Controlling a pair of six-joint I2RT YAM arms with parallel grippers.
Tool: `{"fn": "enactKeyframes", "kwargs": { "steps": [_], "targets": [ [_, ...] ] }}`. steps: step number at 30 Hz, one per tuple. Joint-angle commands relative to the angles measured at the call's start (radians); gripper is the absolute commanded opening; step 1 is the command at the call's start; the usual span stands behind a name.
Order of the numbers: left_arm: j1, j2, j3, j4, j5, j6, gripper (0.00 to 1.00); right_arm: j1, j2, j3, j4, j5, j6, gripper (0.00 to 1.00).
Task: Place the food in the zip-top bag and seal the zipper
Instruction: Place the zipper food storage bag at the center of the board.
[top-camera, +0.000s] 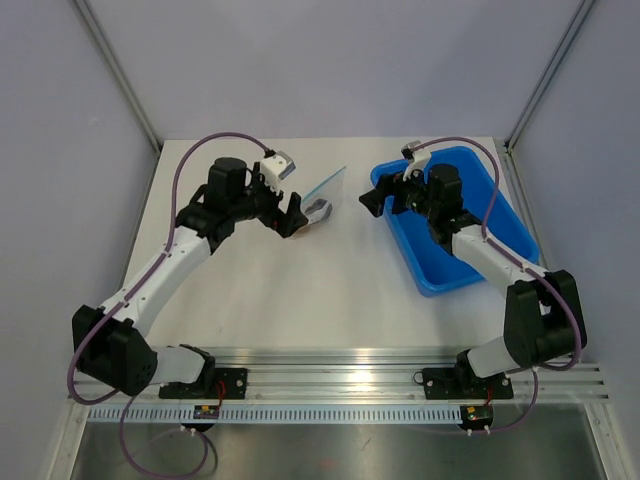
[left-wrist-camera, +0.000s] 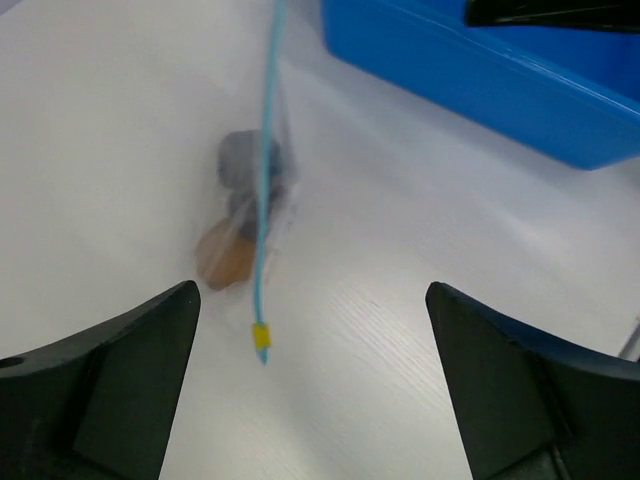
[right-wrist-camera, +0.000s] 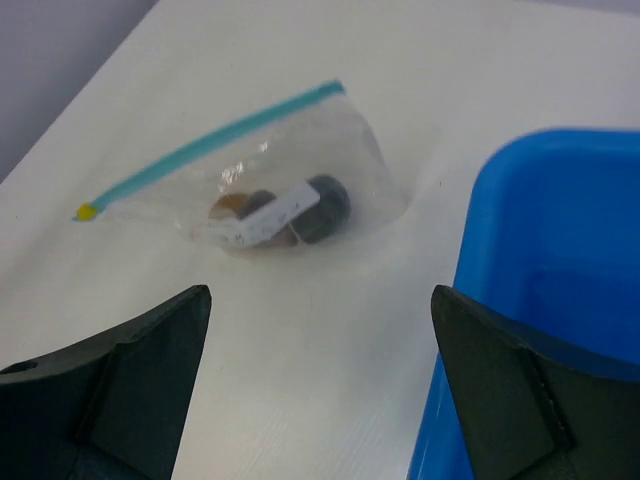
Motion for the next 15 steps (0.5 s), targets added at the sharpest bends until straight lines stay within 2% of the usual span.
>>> {"fn": "enactKeyframes", "kwargs": {
  "steps": [1,5,6,8,9,12,15],
  "targets": [
    [-0.042,-0.087,-0.046,0.055,-0.016,-0.005,0.99,-0.002,-0.087,-0.049,-0.001,0.107,0.074,0.99],
    [-0.042,-0.118,0.023,-0.039,-0.073,-0.054,0.99,-0.002,-0.150,0.014,-0.189,0.284,0.091,1.00],
    [-0.042,-0.122,0.035,-0.051,-0.082,-0.062,0.99,-0.002,-0.169,0.063,-0.313,0.321,0.090,0.99],
    [-0.042,-0.150,0.041,-0.057,-0.102,-0.112,0.99,-0.002,-0.181,0.111,-0.424,0.447,0.085,0.99],
    [-0.042,-0.159,0.035,-0.053,-0.107,-0.131,0.99,-0.003,-0.190,0.155,-0.534,0.519,0.096,1.00],
    [-0.042,-0.206,-0.015,-0.018,-0.139,-0.209,0.99,-0.003,-0.210,0.221,-0.726,0.688,0.113,0.99],
    [-0.044,-0.246,-0.066,0.006,-0.194,-0.267,0.99,-0.003,-0.251,0.220,-0.835,0.851,0.163,0.99]
  ]
}}
